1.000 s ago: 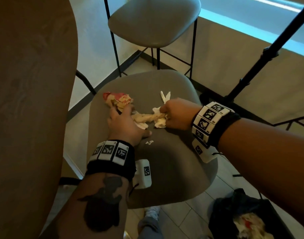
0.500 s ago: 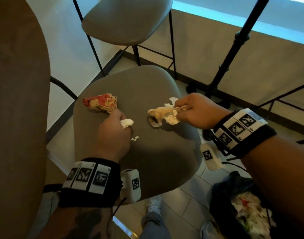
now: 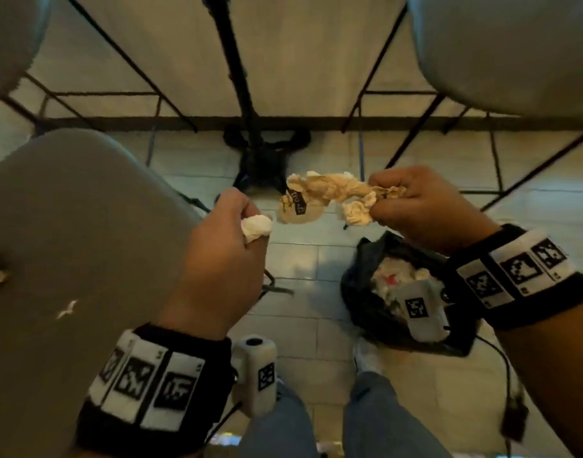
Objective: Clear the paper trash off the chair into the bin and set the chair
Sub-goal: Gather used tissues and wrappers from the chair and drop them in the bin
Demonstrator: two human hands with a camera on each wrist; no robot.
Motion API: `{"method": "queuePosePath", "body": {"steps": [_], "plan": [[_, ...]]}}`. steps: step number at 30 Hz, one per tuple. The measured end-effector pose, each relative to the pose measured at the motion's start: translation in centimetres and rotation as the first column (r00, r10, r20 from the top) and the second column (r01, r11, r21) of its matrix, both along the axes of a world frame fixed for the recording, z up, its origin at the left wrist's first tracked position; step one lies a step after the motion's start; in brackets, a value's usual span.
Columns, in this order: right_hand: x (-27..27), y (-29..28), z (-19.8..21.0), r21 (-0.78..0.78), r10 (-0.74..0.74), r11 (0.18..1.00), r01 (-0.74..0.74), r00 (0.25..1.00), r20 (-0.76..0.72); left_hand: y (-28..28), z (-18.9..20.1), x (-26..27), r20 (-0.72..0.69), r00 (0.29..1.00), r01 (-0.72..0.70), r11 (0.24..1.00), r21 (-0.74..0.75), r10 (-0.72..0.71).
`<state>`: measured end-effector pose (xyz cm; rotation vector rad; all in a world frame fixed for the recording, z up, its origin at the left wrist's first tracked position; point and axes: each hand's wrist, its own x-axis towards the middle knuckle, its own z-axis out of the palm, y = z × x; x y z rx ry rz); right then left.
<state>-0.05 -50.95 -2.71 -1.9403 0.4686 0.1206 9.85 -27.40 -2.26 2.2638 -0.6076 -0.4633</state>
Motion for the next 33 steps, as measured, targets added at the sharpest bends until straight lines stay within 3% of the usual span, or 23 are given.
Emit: {"method": "queuePosePath", "body": {"steps": [2, 4, 9, 15, 21, 23, 27, 29, 30, 33], "plan": [[-5.7, -4.0, -3.0, 0.001, -0.14, 0.99, 0.141, 0.988, -0.058, -5.5, -4.0, -2.5, -0.036, 0.987, 0.159, 0.987, 0.016, -0.159], [-8.9, -5.4, -5.8, 0.004, -0.221, 0.975, 0.223, 0.969, -0.107, -8.3, -6.8, -3.5, -0.112, 0.967, 0.236, 0.969, 0.072, -0.227], [-19.4, -9.8, -16.3, -0.003, -0.43, 0.891, 0.453, 0.843, -0.323, -16.6, -17.8, -8.7, -0.236, 0.849, 0.52, 0.827, 0.214, -0.472], [-25.8, -12.0, -27.5, -0.014, -0.49, 0.833, 0.553, 0.726, -0.483, -22.2, -28.8, -13.8, -0.348, 0.768, 0.63, 0.729, 0.266, -0.537], [-27.2, -12.3, -37.5, 0.019, -0.514, 0.736, 0.677, 0.577, -0.635, -24.9, -35.2, -17.5, -0.403, 0.752, 0.651, 0.683, 0.331, -0.521], [-26.9, -11.8, -39.4, 0.088, -0.543, 0.635, 0.768, 0.524, -0.656, -25.4, -36.2, -18.2, -0.463, 0.732, 0.666, 0.671, 0.327, -0.501], [-26.7, -11.1, -40.9, 0.251, -0.631, 0.234, 0.939, 0.343, -0.696, -25.8, -36.2, -19.0, -0.593, 0.641, 0.747, 0.57, 0.34, -0.487], [-27.2, -11.0, -41.1, 0.265, -0.647, 0.118, 0.957, 0.276, -0.711, -25.3, -36.1, -18.7, -0.635, 0.636, 0.746, 0.562, 0.358, -0.439], [-27.5, -10.9, -41.1, 0.231, -0.652, 0.132, 0.964, 0.26, -0.712, -24.9, -35.9, -18.5, -0.639, 0.642, 0.737, 0.571, 0.361, -0.423], [-28.2, -10.6, -40.3, 0.073, -0.652, 0.344, 0.936, 0.294, -0.699, -23.2, -34.8, -17.3, -0.63, 0.676, 0.69, 0.629, 0.359, -0.382]]}}
